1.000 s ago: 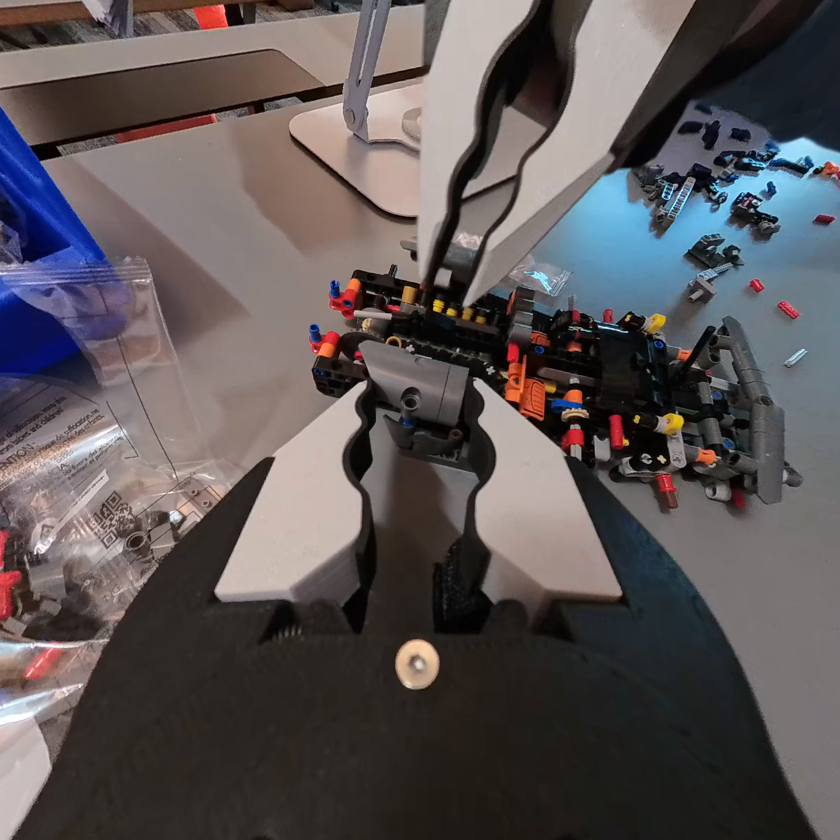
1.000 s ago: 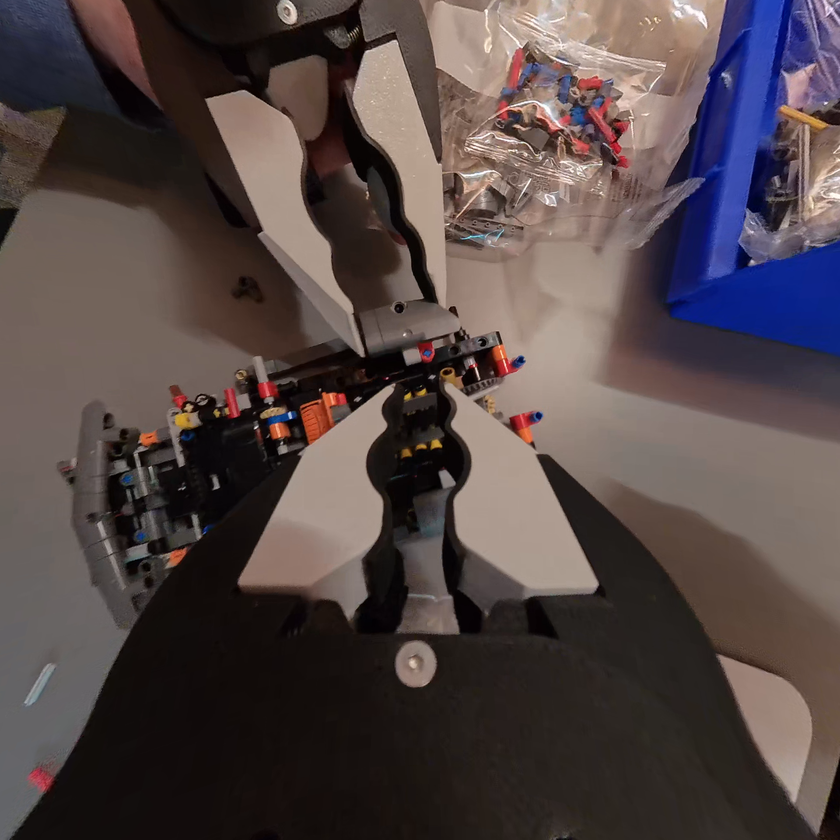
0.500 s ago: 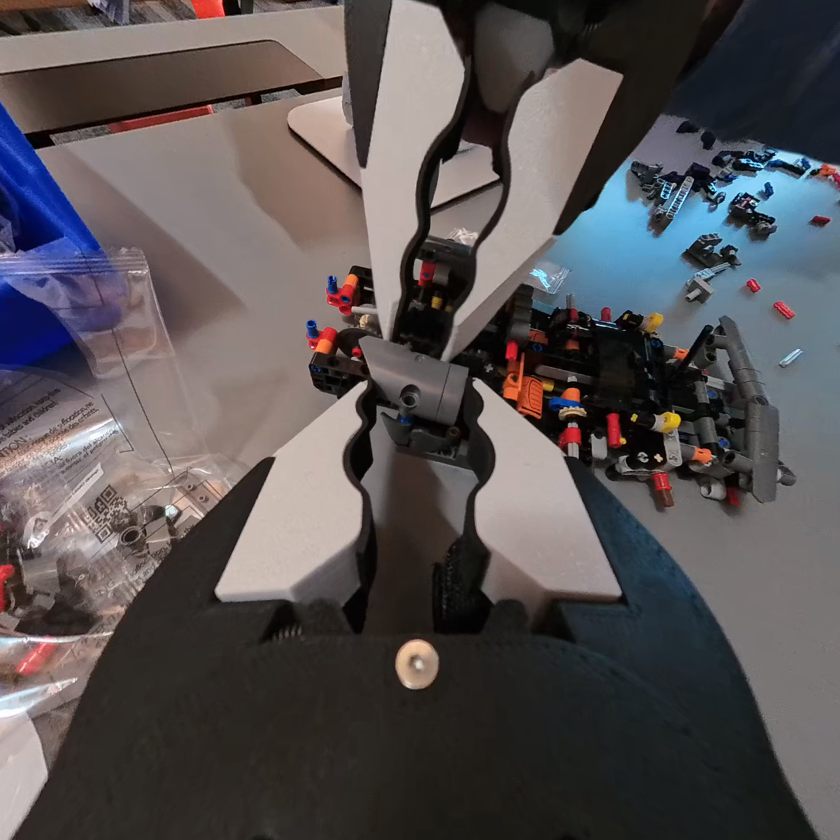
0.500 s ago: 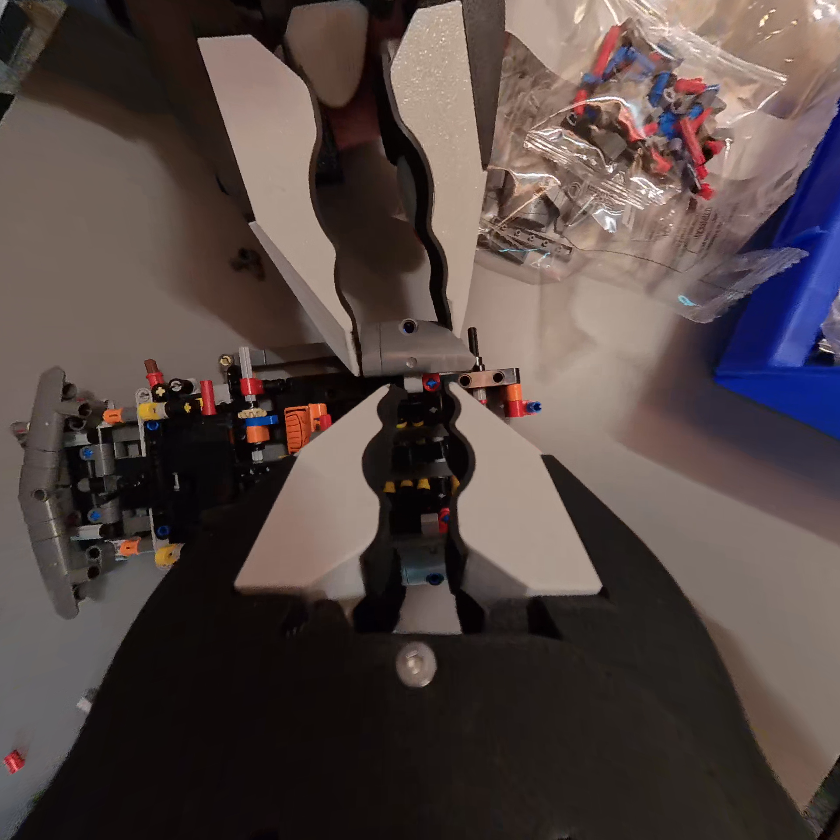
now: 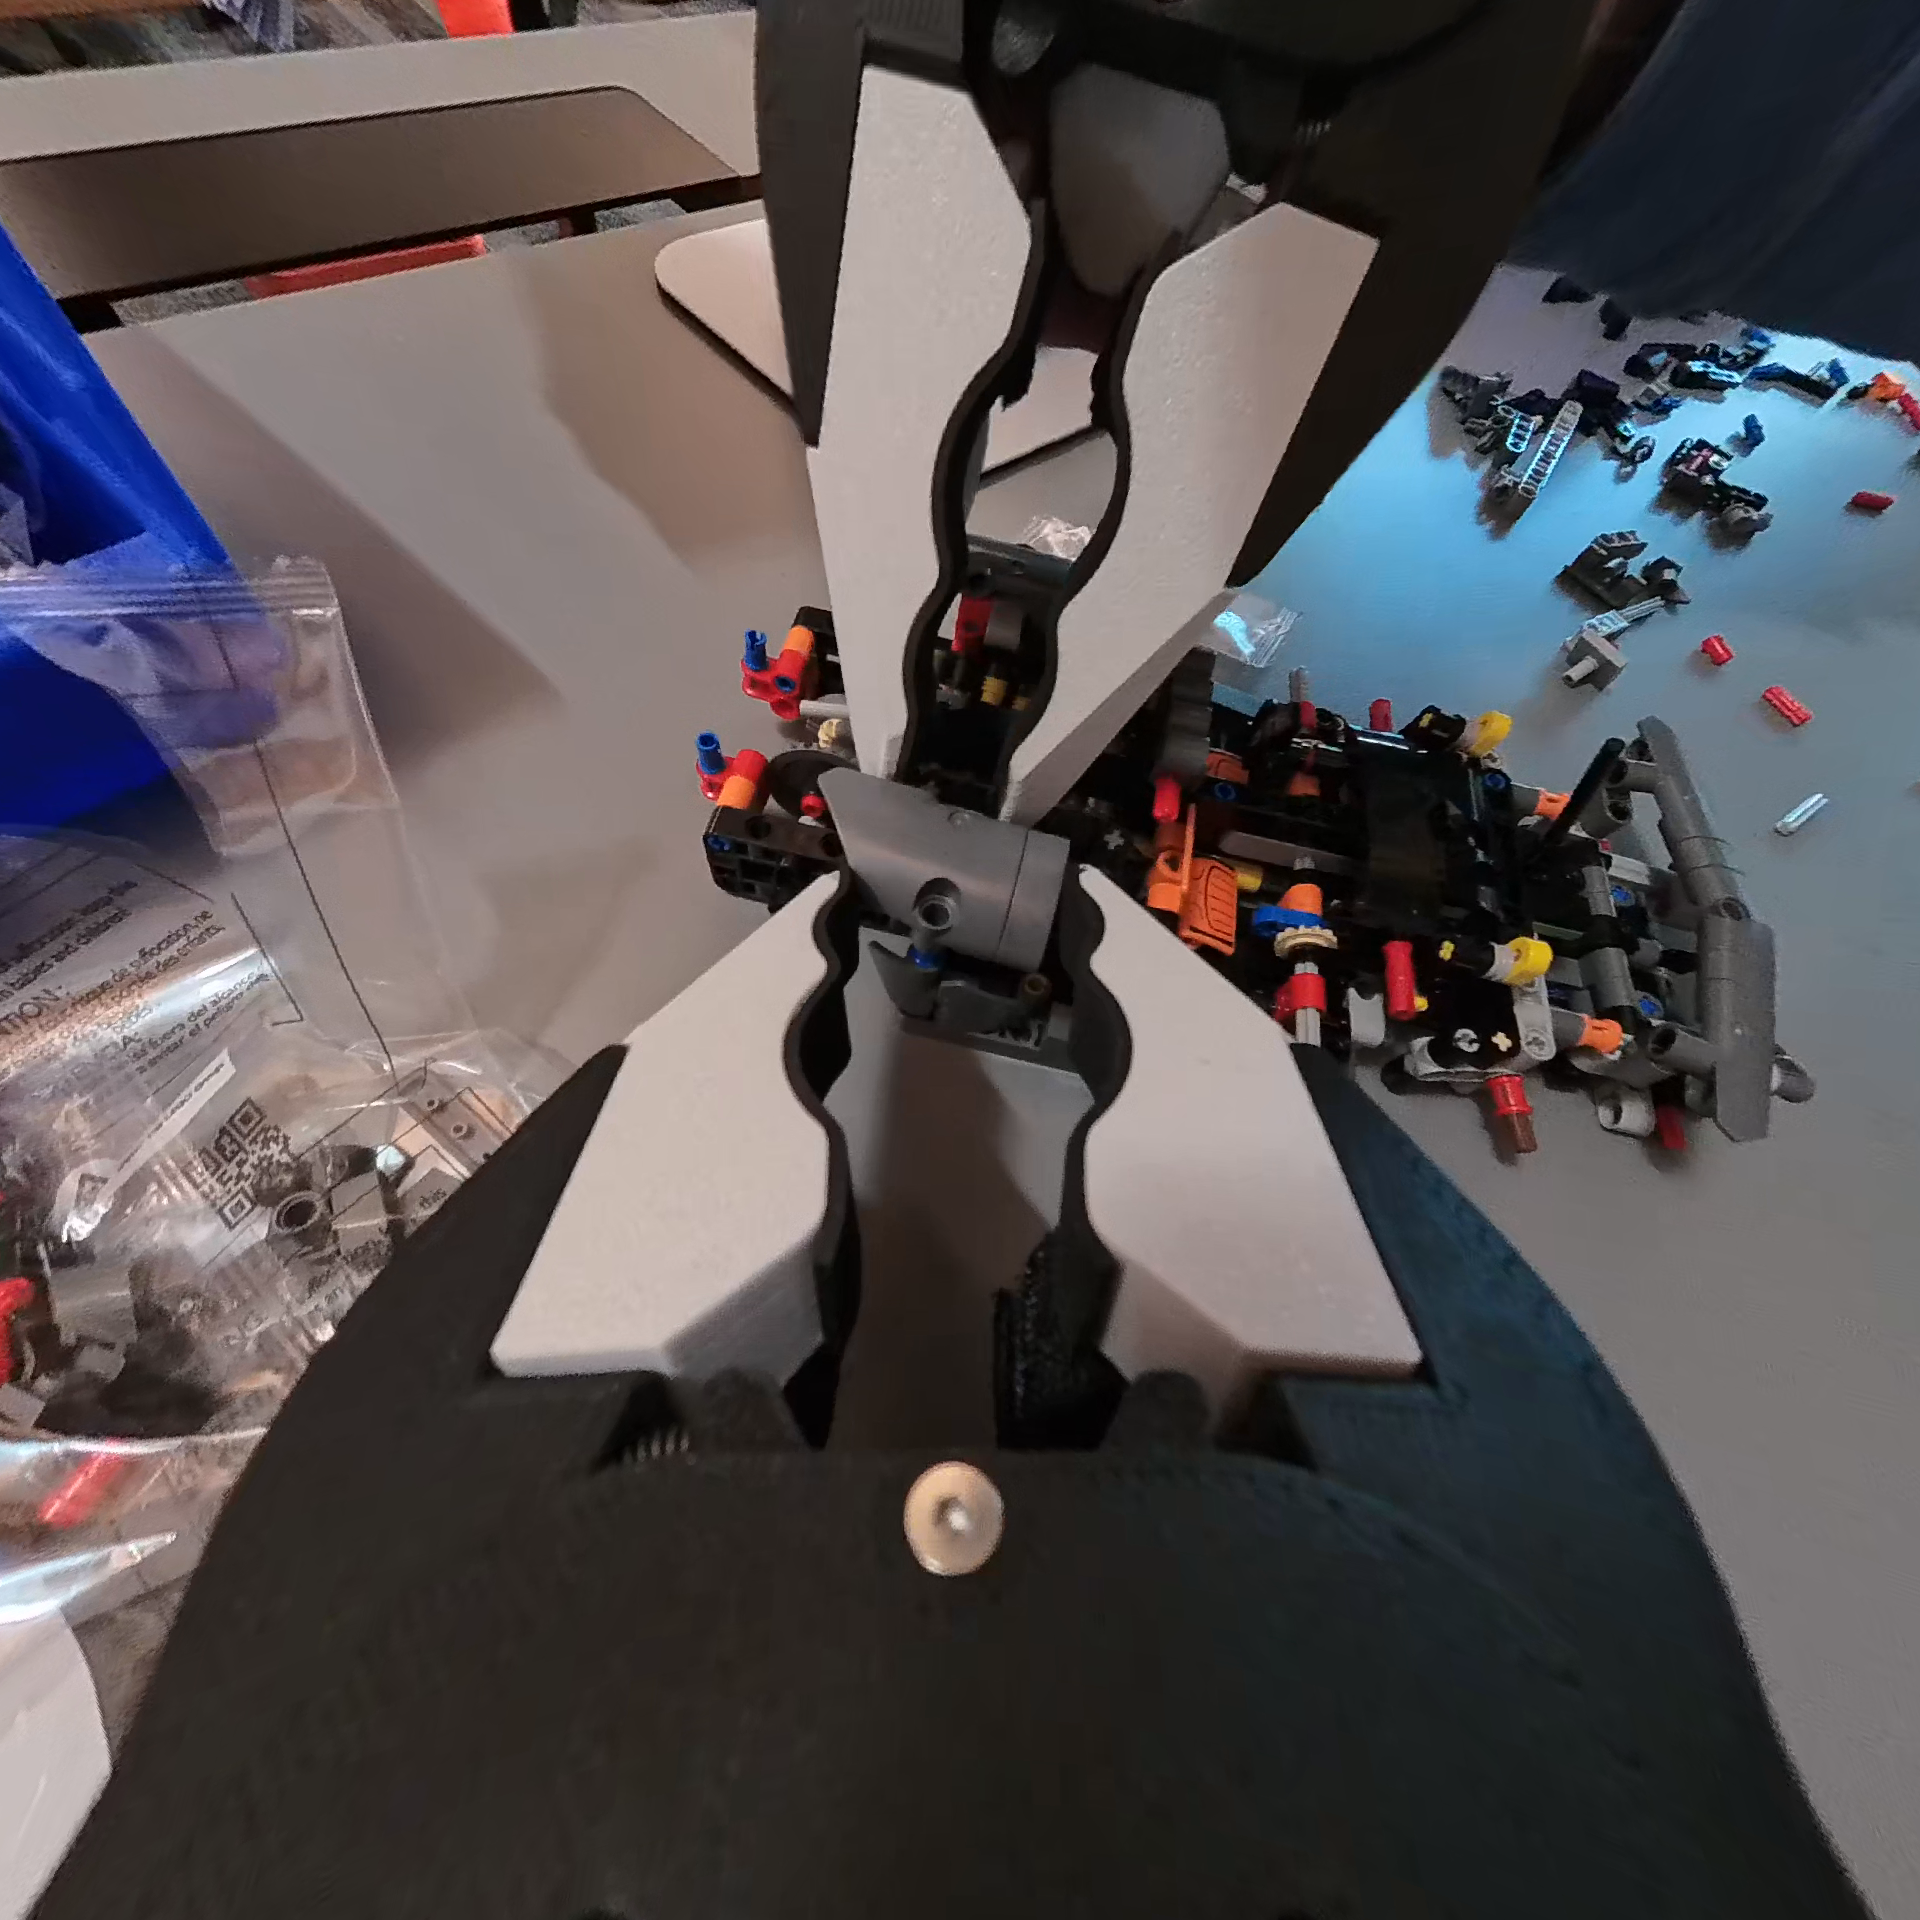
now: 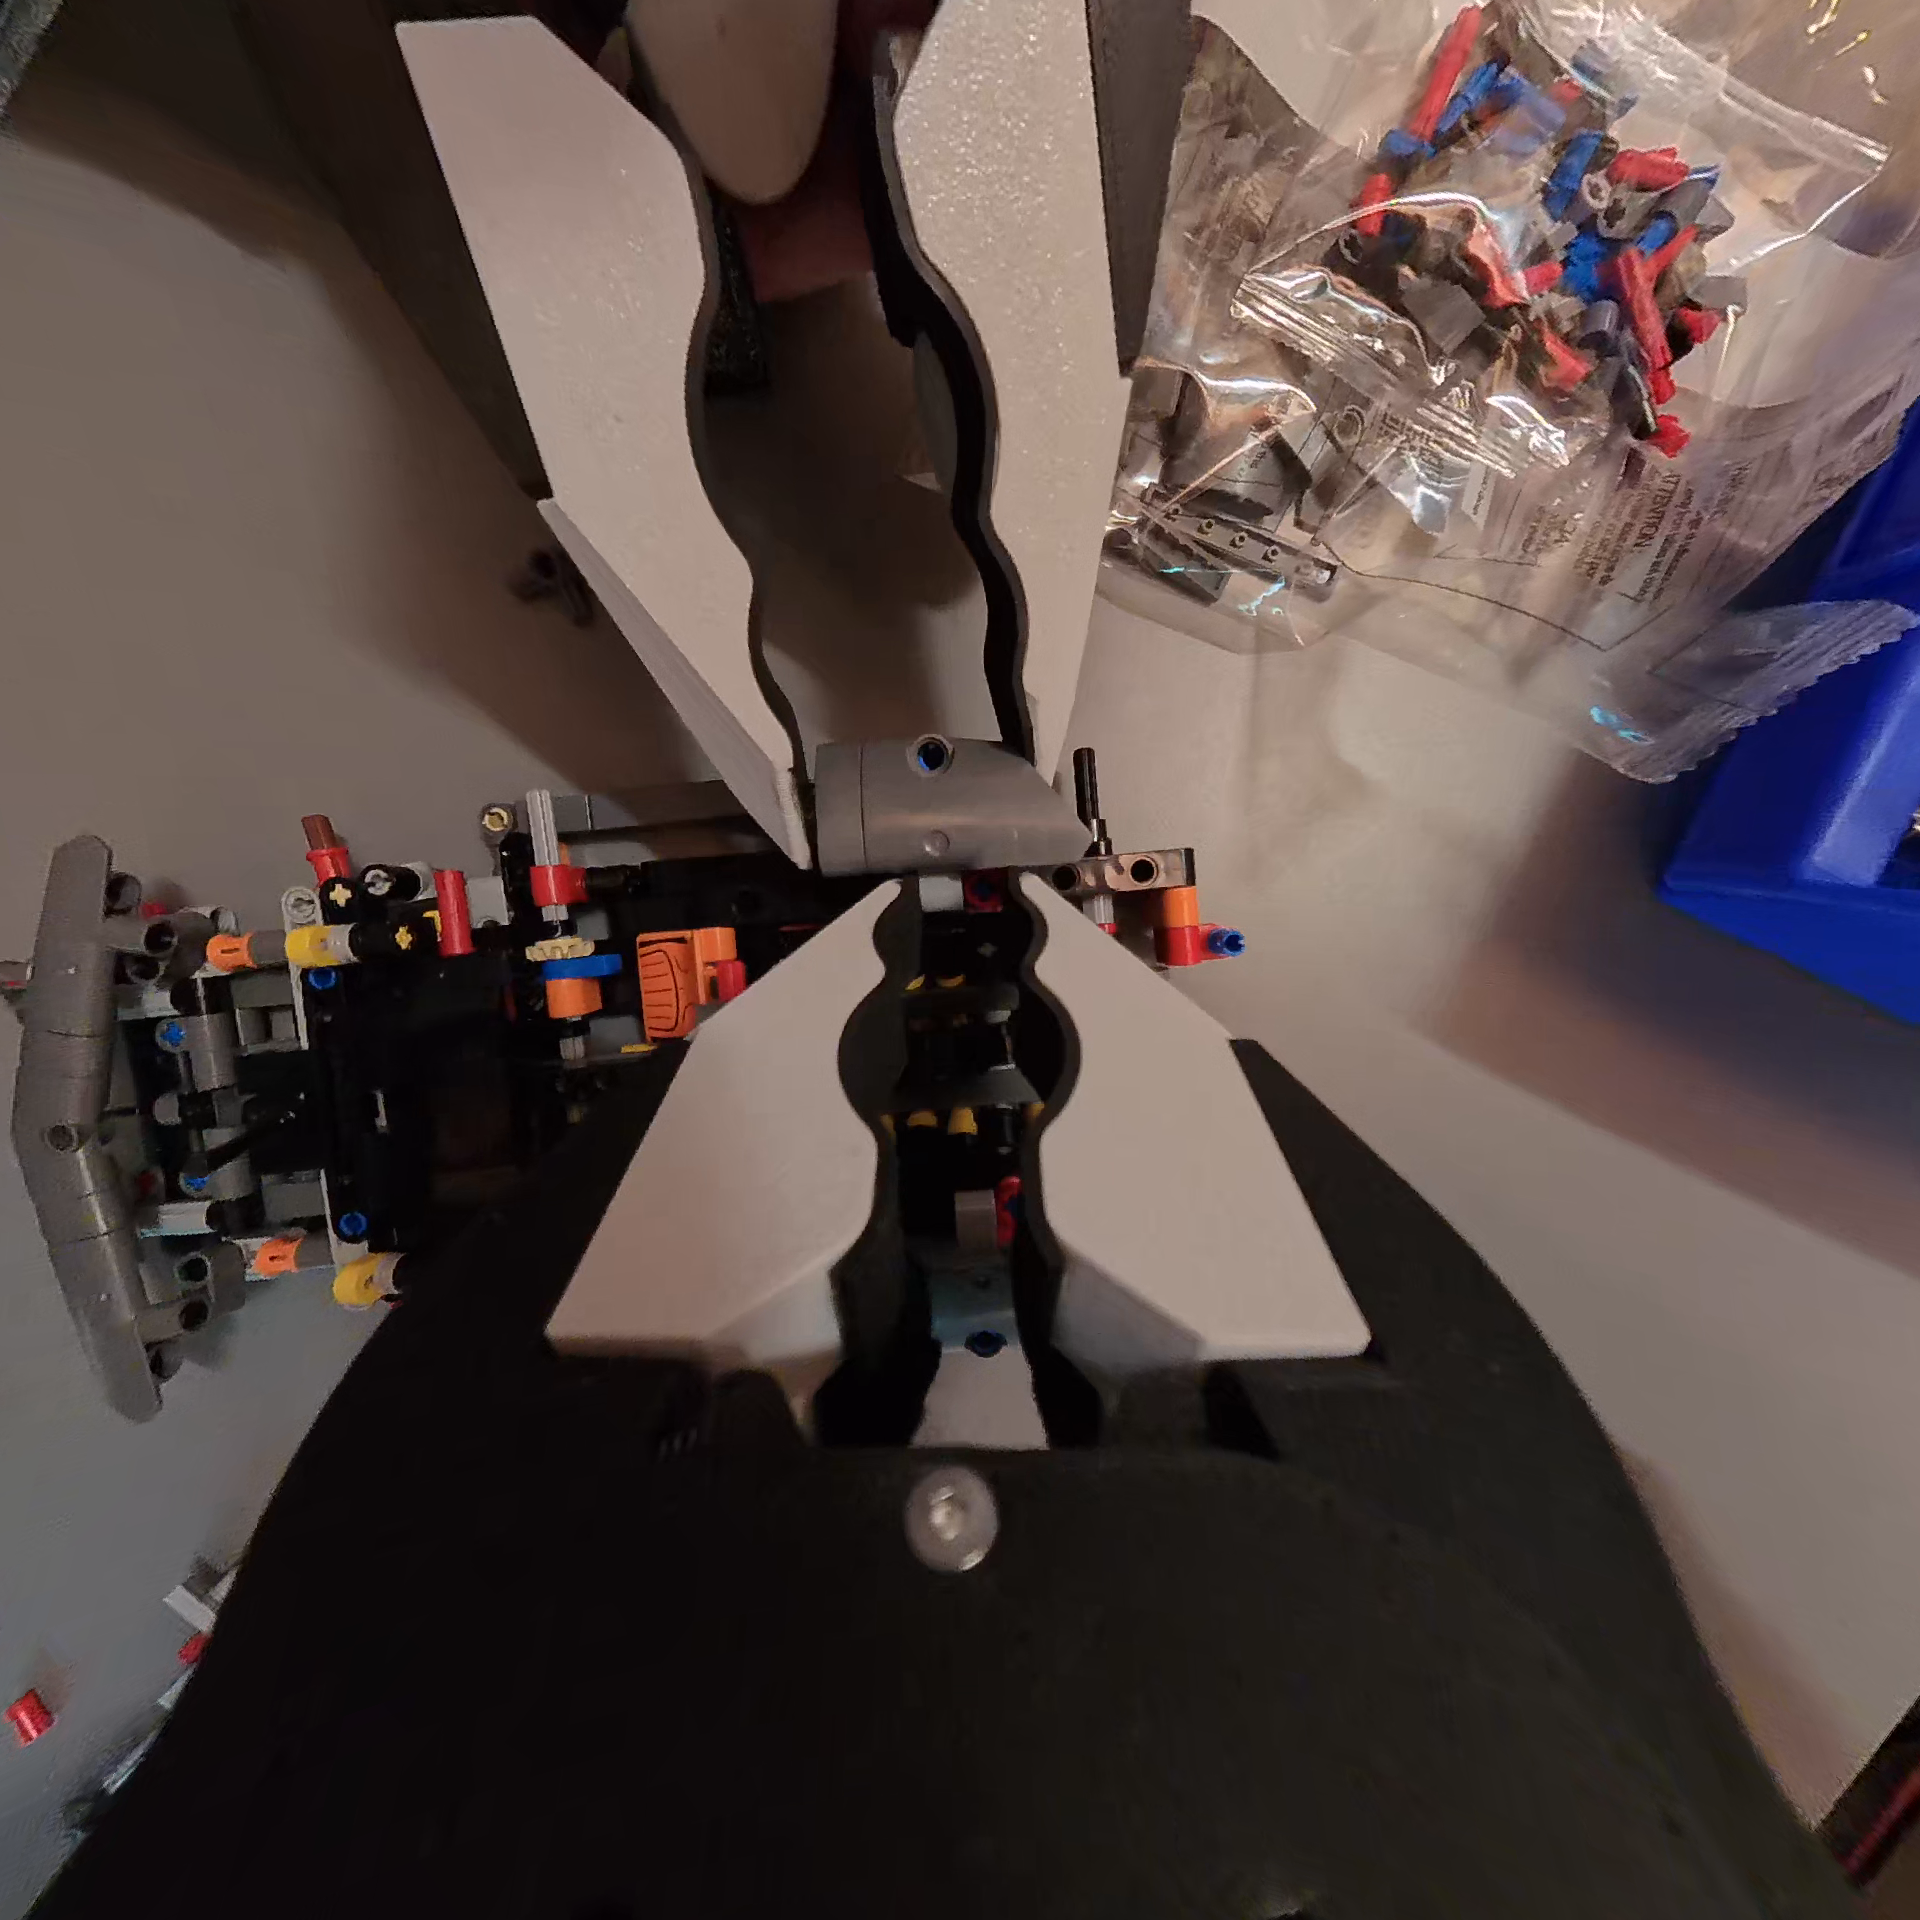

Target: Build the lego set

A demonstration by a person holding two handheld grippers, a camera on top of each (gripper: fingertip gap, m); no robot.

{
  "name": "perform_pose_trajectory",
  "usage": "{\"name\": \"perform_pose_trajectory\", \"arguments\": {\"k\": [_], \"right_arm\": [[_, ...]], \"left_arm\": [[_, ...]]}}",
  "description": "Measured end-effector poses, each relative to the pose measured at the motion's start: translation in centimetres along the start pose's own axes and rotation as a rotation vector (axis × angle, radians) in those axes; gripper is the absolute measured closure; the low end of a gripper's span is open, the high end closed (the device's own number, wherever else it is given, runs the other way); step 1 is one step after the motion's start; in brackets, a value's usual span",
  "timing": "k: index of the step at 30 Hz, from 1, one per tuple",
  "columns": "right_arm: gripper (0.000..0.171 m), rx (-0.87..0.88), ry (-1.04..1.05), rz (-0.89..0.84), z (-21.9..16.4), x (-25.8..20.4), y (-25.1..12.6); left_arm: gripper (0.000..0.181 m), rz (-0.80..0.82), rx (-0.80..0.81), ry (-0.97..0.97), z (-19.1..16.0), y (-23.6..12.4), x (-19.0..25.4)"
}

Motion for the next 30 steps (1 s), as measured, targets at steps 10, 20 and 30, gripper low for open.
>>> {"name": "perform_pose_trajectory", "arguments": {"k": [10, 20, 30], "right_arm": [[0.159, -0.037, 0.001, 0.008, 0.2, 0.0, 0.0], [0.159, -0.035, 0.007, 0.014, 0.2, 0.0, 0.0], [0.159, -0.017, 0.036, 0.022, 0.1, 0.1, 0.1]], "left_arm": [[0.144, 0.099, 0.034, 0.051, -0.6, -1.1, 1.2], [0.151, 0.170, 0.050, 0.041, -0.5, -1.2, 1.4], [0.152, 0.106, 0.044, -0.226, -1.1, -0.9, 1.9]]}}
Point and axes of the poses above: each gripper's, where its closed fingertips meet, y out along the fingers, z out of its top, x = y × z across the jaws, the point moved 8 cm from there along -y, back along the fingers, and after that the axes turned 14 degrees about -x, right-handed, at the moved point
